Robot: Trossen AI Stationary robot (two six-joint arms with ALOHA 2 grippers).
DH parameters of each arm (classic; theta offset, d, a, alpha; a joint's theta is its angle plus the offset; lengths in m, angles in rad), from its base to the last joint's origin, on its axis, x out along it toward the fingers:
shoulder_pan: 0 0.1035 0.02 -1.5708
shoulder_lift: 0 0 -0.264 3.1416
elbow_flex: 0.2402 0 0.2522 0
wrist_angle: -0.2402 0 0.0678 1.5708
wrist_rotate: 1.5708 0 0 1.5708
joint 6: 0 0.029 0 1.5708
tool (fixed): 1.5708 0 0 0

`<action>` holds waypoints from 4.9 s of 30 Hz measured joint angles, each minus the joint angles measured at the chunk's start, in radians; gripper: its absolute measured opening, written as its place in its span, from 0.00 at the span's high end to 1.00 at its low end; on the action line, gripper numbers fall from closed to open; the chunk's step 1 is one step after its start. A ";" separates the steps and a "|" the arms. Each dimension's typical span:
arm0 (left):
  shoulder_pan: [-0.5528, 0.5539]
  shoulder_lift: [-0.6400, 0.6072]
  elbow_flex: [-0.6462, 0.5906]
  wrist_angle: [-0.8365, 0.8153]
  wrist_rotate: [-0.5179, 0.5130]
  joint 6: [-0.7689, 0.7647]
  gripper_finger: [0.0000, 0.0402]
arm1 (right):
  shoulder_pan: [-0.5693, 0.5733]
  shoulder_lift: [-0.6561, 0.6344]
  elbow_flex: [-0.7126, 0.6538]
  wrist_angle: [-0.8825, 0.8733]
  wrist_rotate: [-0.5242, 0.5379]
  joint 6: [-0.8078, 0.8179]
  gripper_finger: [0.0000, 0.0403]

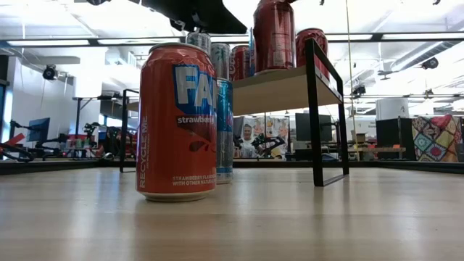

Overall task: Place canned beverage on shelf
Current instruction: Put the red/black soda can on the shelf, align with the other red/black soda can

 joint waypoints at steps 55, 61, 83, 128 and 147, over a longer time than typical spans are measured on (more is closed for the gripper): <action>0.047 0.039 0.002 -0.007 0.239 -0.058 1.00 | -0.008 -0.010 0.005 -0.123 0.044 0.102 0.98; 0.045 0.039 0.002 0.001 0.274 -0.061 1.00 | -0.008 -0.018 0.005 -0.136 0.054 0.106 0.98; 0.025 0.022 0.004 0.009 0.297 -0.045 1.00 | -0.010 -0.020 0.085 -0.069 0.048 0.067 0.98; 0.018 -0.080 0.002 -0.042 0.285 0.073 1.00 | -0.041 0.015 0.083 -0.139 0.066 -0.153 0.98; 0.042 0.069 0.002 0.076 0.425 0.063 1.00 | -0.024 -0.027 0.083 -0.134 0.071 -0.117 0.98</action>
